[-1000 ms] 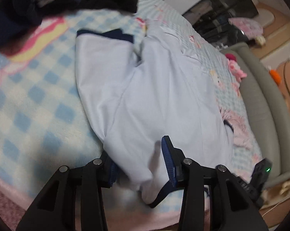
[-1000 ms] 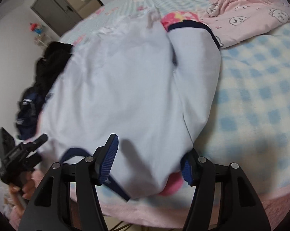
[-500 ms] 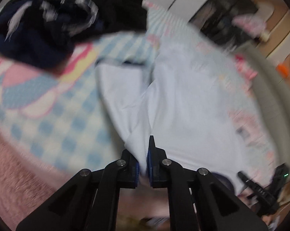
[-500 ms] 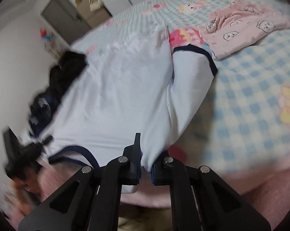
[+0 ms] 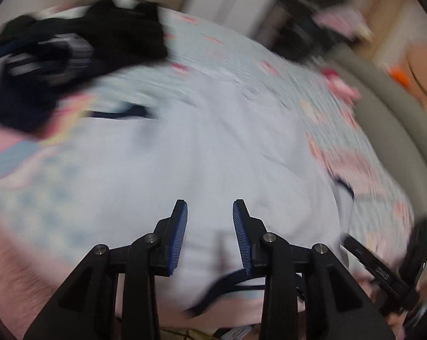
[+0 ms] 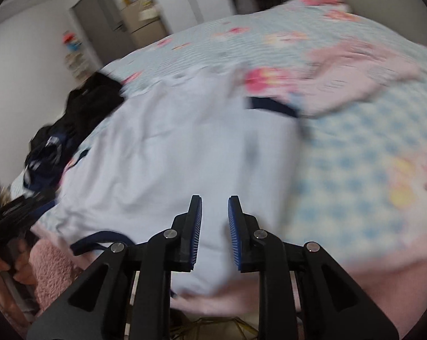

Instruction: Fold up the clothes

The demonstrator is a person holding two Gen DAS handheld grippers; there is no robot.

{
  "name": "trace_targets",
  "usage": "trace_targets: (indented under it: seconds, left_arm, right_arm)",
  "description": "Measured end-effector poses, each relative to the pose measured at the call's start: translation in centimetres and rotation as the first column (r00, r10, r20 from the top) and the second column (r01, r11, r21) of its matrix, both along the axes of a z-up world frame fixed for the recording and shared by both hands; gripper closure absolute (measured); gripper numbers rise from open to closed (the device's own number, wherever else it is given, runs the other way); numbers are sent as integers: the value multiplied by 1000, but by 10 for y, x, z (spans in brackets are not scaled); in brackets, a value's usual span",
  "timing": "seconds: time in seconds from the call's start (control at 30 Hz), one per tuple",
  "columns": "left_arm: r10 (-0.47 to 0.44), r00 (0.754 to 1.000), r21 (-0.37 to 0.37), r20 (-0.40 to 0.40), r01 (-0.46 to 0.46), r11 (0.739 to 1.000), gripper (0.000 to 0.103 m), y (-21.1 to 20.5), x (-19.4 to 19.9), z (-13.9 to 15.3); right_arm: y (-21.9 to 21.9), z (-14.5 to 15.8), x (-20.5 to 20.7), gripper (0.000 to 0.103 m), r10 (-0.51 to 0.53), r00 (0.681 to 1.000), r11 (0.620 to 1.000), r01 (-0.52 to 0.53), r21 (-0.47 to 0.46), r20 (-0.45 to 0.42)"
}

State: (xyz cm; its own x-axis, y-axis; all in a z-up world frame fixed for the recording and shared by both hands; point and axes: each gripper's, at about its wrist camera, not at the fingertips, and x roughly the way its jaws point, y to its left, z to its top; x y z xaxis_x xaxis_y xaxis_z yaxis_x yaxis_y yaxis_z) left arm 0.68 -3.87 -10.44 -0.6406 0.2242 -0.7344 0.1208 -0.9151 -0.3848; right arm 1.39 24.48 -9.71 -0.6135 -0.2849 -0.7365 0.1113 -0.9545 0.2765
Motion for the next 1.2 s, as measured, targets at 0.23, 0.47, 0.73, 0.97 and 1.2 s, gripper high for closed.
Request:
trace_targets:
  seconds: [0.23, 0.47, 0.73, 0.97, 1.2]
  left_arm:
    - [-28, 982, -24, 186, 33, 999, 92, 3, 10, -54]
    - [-239, 971, -20, 32, 239, 971, 92, 62, -1, -1]
    - [-440, 894, 9, 85, 440, 898, 92, 177, -54, -17]
    - [-363, 920, 11, 151, 365, 931, 100, 148, -48, -32]
    - [-429, 899, 39, 84, 428, 903, 97, 145, -34, -9]
  right_arm:
    - [28, -40, 14, 97, -35, 991, 998, 40, -38, 128]
    - [92, -2, 10, 72, -169, 985, 979, 173, -107, 44]
    - [93, -37, -77, 74, -63, 985, 969, 99, -226, 162]
    - [108, -28, -49, 102, -176, 978, 979, 185, -84, 110]
    - [137, -11, -28, 99, -259, 963, 957, 266, -115, 76]
